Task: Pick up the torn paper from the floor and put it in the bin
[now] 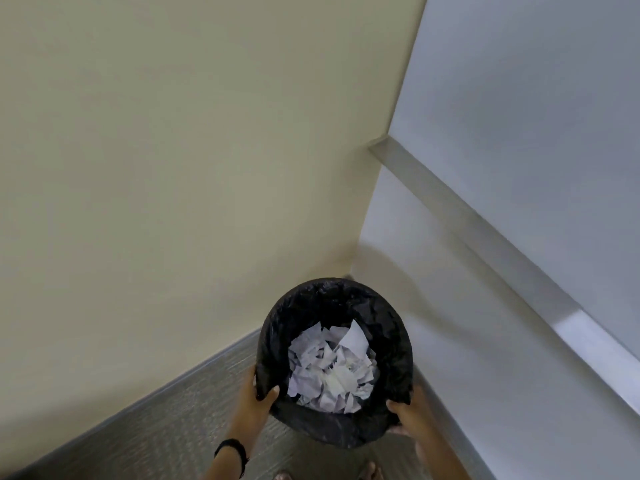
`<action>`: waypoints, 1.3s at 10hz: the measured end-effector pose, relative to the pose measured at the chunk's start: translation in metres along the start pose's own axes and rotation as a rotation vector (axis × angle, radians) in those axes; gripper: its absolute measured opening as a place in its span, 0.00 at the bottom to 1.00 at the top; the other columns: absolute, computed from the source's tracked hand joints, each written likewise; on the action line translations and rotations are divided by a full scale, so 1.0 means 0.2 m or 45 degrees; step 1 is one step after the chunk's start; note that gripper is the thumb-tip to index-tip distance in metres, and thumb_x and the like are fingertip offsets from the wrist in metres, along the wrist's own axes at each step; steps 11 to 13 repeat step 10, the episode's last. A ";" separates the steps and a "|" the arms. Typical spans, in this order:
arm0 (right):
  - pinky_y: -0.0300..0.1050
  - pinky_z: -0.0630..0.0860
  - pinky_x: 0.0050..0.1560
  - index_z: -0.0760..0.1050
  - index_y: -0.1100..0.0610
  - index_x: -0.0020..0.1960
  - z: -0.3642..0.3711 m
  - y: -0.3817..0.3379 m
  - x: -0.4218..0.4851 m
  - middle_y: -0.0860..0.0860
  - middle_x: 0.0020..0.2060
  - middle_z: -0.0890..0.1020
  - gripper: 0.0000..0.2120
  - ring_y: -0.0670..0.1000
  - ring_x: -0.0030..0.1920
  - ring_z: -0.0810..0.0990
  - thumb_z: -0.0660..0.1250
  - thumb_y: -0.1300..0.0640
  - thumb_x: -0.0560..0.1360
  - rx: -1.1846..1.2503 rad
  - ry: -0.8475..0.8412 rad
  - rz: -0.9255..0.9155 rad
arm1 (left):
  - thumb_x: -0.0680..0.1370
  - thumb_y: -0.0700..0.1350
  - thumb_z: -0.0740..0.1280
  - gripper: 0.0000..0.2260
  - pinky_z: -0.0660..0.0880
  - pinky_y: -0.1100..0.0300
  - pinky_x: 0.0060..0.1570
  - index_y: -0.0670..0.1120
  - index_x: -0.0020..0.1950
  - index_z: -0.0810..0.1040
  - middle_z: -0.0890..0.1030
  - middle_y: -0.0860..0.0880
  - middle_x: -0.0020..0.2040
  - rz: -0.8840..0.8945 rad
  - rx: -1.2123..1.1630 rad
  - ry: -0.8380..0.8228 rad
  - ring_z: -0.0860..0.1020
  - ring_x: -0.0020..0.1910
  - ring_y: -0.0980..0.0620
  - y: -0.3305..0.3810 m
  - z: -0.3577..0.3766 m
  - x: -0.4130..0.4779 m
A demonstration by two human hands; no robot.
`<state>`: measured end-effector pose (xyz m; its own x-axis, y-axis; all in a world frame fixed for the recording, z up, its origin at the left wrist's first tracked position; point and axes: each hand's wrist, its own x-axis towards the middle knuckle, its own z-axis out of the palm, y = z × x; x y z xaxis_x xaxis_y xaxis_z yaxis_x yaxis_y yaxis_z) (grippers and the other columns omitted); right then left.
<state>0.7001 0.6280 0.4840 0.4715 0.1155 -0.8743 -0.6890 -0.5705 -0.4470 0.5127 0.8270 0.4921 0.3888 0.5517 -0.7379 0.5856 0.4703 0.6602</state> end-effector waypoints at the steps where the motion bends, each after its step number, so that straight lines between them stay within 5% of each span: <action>1: 0.63 0.72 0.61 0.52 0.54 0.75 0.05 -0.01 0.33 0.56 0.73 0.60 0.34 0.63 0.70 0.65 0.65 0.68 0.75 0.050 0.019 0.037 | 0.78 0.35 0.63 0.29 0.67 0.40 0.67 0.47 0.76 0.57 0.65 0.42 0.73 -0.016 -0.015 -0.023 0.68 0.69 0.40 -0.05 0.09 0.28; 3: 0.57 0.75 0.54 0.58 0.55 0.73 0.13 -0.04 1.01 0.58 0.69 0.68 0.29 0.63 0.66 0.70 0.64 0.67 0.76 0.031 0.048 -0.140 | 0.78 0.34 0.63 0.26 0.69 0.46 0.64 0.49 0.74 0.62 0.69 0.45 0.69 -0.023 -0.075 -0.081 0.69 0.68 0.42 -0.18 0.27 0.91; 6: 0.63 0.72 0.61 0.59 0.58 0.71 0.16 -0.11 1.58 0.59 0.70 0.64 0.24 0.63 0.68 0.67 0.60 0.70 0.77 0.074 0.171 -0.162 | 0.77 0.30 0.62 0.26 0.67 0.53 0.64 0.45 0.72 0.63 0.70 0.42 0.68 0.049 0.073 -0.088 0.69 0.68 0.44 -0.25 0.49 1.44; 8: 0.62 0.73 0.59 0.55 0.55 0.73 0.11 -0.09 1.67 0.59 0.71 0.64 0.28 0.63 0.68 0.67 0.61 0.68 0.77 0.049 0.158 -0.208 | 0.76 0.32 0.65 0.28 0.67 0.55 0.65 0.45 0.73 0.60 0.68 0.46 0.69 0.176 0.195 -0.144 0.69 0.66 0.50 -0.29 0.55 1.49; 9: 0.52 0.75 0.51 0.54 0.56 0.74 0.11 -0.07 1.57 0.59 0.64 0.70 0.28 0.60 0.61 0.73 0.61 0.63 0.78 -0.060 0.239 -0.287 | 0.77 0.34 0.64 0.30 0.67 0.44 0.68 0.48 0.75 0.56 0.68 0.46 0.71 0.179 0.321 -0.098 0.68 0.70 0.45 -0.30 0.57 1.47; 10: 0.45 0.72 0.44 0.54 0.59 0.75 0.13 0.16 1.38 0.58 0.63 0.69 0.29 0.61 0.56 0.76 0.58 0.70 0.77 -0.181 0.290 -0.253 | 0.78 0.36 0.62 0.27 0.70 0.50 0.63 0.49 0.74 0.57 0.69 0.46 0.69 0.091 0.329 -0.164 0.70 0.67 0.46 -0.28 0.55 1.32; 13: 0.45 0.72 0.44 0.54 0.59 0.75 0.13 0.16 1.38 0.58 0.63 0.69 0.29 0.61 0.56 0.76 0.58 0.70 0.77 -0.181 0.290 -0.253 | 0.78 0.36 0.62 0.27 0.70 0.50 0.63 0.49 0.74 0.57 0.69 0.46 0.69 0.091 0.329 -0.164 0.70 0.67 0.46 -0.28 0.55 1.32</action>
